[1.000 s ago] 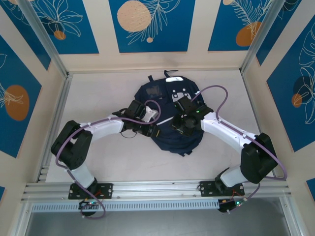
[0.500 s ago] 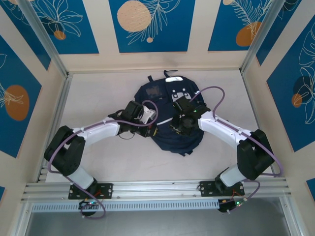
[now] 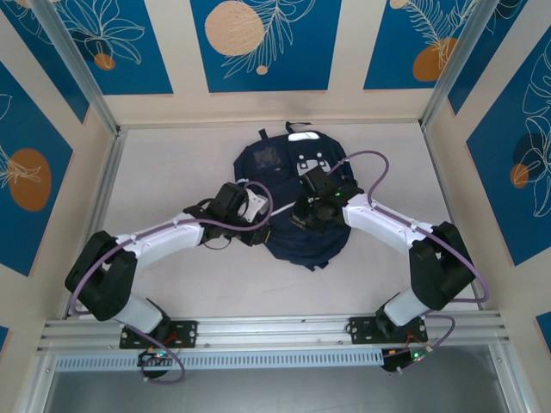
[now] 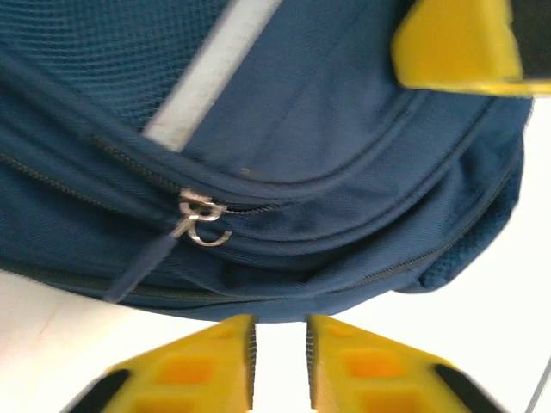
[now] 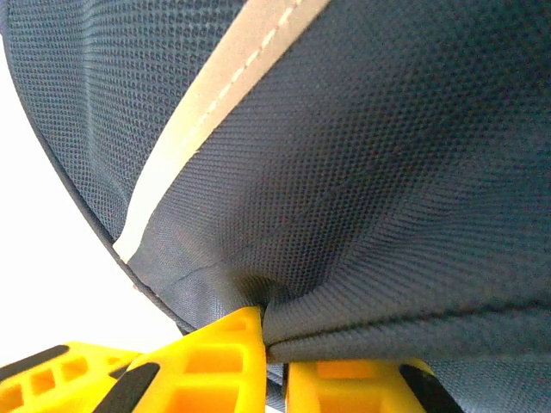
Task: Pack books, pencil case, and school supplies into a backpack
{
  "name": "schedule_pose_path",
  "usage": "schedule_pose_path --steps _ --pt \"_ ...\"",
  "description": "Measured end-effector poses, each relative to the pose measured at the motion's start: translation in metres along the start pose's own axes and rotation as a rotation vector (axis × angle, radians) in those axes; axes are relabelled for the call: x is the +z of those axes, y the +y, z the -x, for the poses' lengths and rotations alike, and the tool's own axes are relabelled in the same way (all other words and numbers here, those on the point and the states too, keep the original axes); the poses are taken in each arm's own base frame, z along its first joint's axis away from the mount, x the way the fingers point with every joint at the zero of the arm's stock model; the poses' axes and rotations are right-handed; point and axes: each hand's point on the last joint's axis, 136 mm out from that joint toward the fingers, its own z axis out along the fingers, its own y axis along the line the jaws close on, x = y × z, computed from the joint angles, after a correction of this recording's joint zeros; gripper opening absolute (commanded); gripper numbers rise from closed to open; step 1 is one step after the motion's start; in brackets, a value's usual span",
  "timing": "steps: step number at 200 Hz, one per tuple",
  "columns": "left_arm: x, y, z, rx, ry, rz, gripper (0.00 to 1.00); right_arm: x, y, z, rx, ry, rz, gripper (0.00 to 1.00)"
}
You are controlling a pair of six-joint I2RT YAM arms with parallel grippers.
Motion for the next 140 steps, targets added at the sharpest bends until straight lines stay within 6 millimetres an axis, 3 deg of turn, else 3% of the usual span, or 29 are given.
schedule_pose_path --steps 38,75,98,140 --pt "-0.004 0.016 0.006 0.012 -0.021 0.047 0.55 -0.017 0.008 0.004 -0.009 -0.04 0.042 0.0" --pt "-0.006 0.012 0.014 0.059 -0.033 0.009 0.58 -0.044 0.018 0.017 -0.002 -0.104 0.115 0.0" --pt "-0.004 0.004 0.024 0.098 -0.039 -0.038 0.54 -0.05 0.016 0.024 0.014 -0.111 0.132 0.0" --pt "0.009 -0.002 0.036 0.141 -0.028 -0.09 0.38 -0.051 0.016 0.025 0.023 -0.096 0.143 0.0"
